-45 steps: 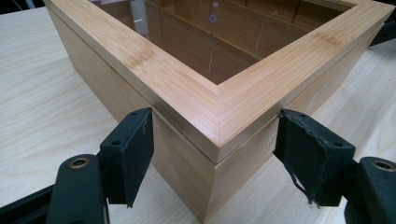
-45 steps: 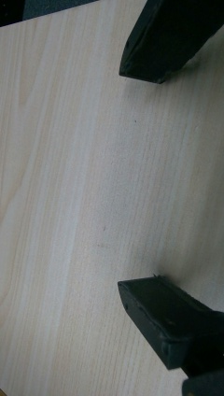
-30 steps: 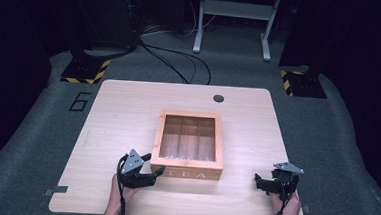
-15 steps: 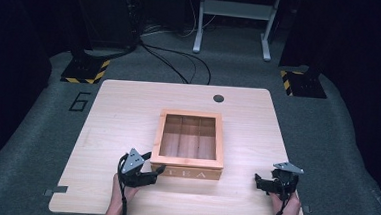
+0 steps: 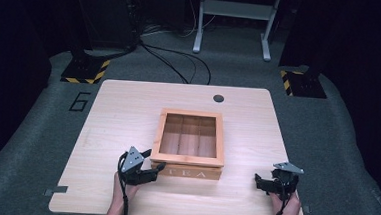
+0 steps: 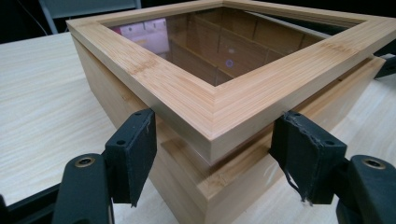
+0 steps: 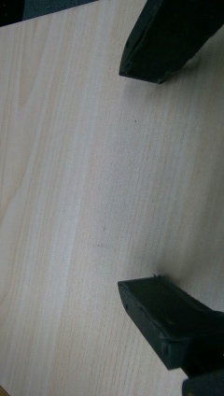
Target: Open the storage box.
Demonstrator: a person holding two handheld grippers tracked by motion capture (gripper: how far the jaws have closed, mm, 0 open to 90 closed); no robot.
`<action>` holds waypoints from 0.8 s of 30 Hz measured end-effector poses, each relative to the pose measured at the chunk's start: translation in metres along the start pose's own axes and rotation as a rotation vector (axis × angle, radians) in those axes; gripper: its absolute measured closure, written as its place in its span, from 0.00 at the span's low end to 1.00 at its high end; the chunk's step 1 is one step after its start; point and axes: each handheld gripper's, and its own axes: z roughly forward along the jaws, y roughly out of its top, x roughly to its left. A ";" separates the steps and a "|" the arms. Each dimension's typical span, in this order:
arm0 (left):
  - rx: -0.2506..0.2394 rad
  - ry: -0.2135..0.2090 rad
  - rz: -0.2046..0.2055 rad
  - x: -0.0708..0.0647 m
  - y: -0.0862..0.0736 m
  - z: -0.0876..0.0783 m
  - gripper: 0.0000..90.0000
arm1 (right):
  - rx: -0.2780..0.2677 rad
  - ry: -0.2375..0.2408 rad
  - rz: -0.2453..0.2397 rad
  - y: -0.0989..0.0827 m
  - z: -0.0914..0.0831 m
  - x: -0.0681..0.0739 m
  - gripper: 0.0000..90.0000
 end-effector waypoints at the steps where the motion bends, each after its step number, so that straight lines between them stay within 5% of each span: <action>1: -0.003 0.006 0.006 0.000 0.001 0.000 0.35 | 0.000 0.000 0.000 0.000 0.000 0.000 0.00; 8: -0.016 0.051 0.026 -0.002 0.002 0.001 0.36 | 0.000 0.000 0.000 0.000 0.000 0.000 0.00; 9: -0.016 0.078 0.068 -0.004 0.005 -0.001 0.36 | -0.001 0.000 -0.001 0.000 0.000 0.000 0.00; 24: -0.080 0.122 0.074 -0.002 0.018 0.005 0.37 | 0.000 0.000 0.001 0.000 0.000 0.000 0.00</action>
